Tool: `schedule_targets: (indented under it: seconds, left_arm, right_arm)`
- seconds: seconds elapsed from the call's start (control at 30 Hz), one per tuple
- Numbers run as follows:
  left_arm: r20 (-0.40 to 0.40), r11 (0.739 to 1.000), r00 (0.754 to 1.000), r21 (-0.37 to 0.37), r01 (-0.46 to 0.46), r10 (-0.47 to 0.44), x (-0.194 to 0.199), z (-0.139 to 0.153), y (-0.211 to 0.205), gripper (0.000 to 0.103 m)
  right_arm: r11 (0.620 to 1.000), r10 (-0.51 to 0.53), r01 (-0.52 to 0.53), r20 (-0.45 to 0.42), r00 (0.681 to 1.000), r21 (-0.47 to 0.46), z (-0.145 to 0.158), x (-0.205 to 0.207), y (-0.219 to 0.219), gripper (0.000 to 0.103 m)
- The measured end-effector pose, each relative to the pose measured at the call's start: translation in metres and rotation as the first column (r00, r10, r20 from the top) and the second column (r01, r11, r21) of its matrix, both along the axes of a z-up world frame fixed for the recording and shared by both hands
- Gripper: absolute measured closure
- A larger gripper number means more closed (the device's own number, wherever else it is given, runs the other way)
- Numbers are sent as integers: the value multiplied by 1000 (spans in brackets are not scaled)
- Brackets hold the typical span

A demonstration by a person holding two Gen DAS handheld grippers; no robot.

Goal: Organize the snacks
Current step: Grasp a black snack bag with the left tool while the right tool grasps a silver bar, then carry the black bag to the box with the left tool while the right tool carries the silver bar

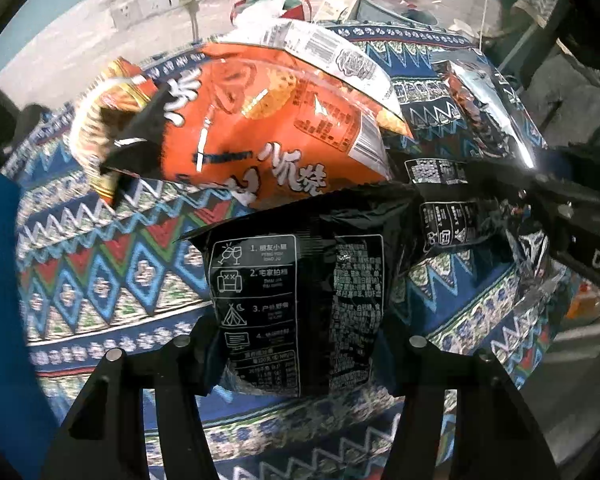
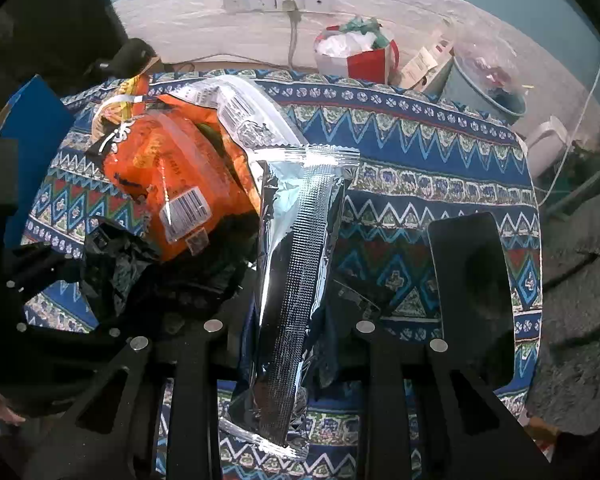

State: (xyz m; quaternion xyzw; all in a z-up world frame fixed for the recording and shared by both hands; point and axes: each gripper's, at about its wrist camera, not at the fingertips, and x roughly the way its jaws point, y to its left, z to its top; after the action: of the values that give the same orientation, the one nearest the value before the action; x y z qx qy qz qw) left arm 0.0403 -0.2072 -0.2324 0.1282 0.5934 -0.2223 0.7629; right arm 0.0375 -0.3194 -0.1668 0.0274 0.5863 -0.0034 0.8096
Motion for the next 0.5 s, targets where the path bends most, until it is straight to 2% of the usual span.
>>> schedule_targets:
  seconds: [0.5]
  left_arm:
    - [148,997,989,70,-28,17,-8,52,48,42]
  right_arm:
    - [998,57,-58,65,996,0,35,-5,28,77]
